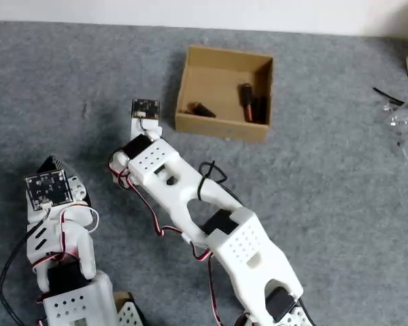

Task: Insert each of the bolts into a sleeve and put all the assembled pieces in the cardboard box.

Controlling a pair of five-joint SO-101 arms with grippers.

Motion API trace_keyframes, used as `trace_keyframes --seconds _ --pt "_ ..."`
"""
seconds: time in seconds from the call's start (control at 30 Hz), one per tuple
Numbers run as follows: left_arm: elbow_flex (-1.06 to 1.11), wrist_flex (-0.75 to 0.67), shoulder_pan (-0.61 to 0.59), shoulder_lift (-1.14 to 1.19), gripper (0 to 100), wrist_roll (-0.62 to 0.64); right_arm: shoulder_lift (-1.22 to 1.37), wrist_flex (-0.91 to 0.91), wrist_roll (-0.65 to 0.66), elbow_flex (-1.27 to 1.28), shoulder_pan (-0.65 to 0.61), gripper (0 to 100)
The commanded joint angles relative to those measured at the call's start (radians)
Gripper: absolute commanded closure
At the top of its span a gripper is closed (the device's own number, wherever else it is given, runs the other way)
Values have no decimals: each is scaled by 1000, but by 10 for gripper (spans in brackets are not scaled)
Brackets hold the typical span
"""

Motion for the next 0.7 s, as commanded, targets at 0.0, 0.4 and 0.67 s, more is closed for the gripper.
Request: trace_keyframes --seconds 0.0,0.4,0.67 --pt "19 -20 -5 -2 989 9 -13 -18 -8 -38 27 695" --pt "19 -20 15 -2 989 8 -13 7 -127 -36 51 695" --pt "19 -20 15 -2 989 8 -13 10 -127 -36 56 695"
